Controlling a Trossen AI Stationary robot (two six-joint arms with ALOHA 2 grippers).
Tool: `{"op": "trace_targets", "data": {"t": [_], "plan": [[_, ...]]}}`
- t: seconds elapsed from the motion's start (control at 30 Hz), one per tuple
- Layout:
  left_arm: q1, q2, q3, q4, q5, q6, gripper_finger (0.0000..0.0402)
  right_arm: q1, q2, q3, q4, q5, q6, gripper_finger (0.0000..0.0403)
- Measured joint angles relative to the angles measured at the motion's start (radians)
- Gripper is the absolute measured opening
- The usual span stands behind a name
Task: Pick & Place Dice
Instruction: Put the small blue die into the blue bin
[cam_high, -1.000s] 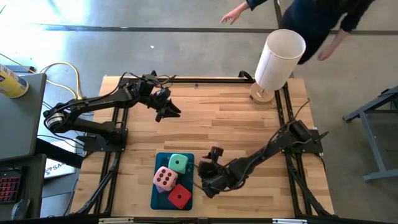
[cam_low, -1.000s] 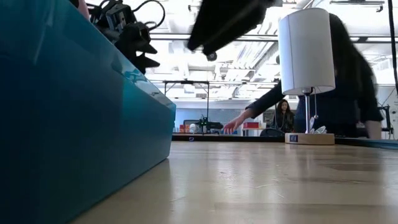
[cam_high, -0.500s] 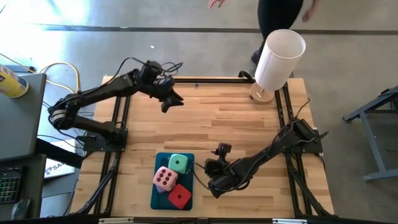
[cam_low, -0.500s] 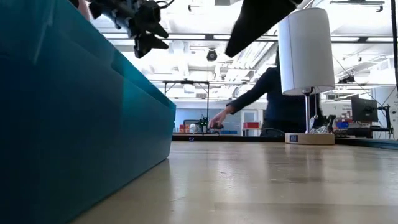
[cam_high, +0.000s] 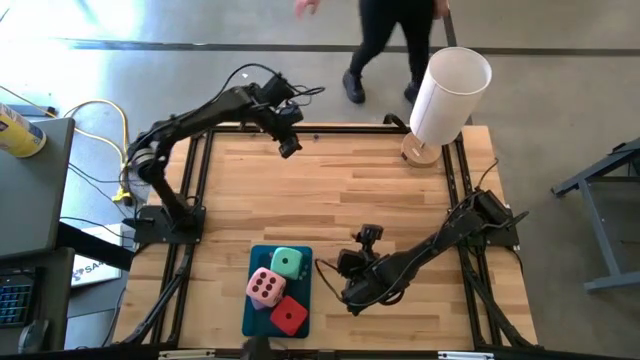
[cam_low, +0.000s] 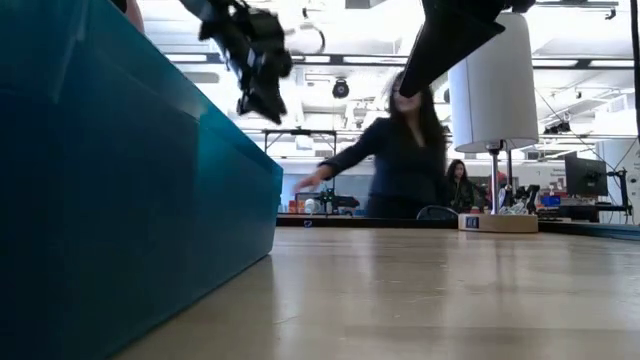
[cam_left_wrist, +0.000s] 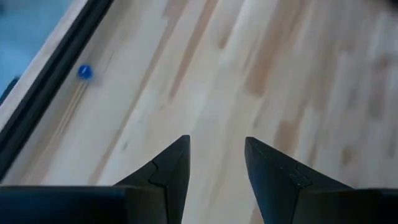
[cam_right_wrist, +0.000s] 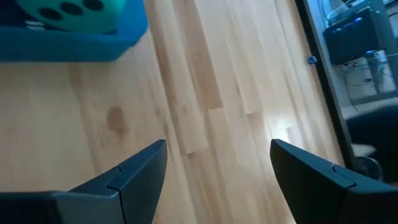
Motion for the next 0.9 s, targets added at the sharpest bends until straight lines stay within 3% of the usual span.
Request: {"op": "trace_targets", "data": {"t": [0.3,0.57,0.67,0.8,0.9], "plan": [[0.111,0.124,0.034,-0.161,-0.058,0.317,0.0147,-0.001,0.0,0.0,-0.115,0.039,0.072,0.0277],[0.189,0.103,0.033,-0.21,-0.369,0.399,0.0147,-0.009,0.001,0.0,-0.163,0.048,0.077,0.0277],[0.232,0.106,0.02,-0.261,-0.434,0.409,0.0147,-0.009,0.001,0.0,-0.176,0.053,0.077,0.0277],[0.295,0.108,0.016,-0.273,-0.437,0.432,0.0147,-0.009,0.001,0.0,-0.209,0.08,0.076,0.0277],[0.349,0.114,0.016,-0.25,-0.348,0.388,0.0147,-0.012,0.002,0.0,-0.222,0.106,0.076,0.0277]]}}
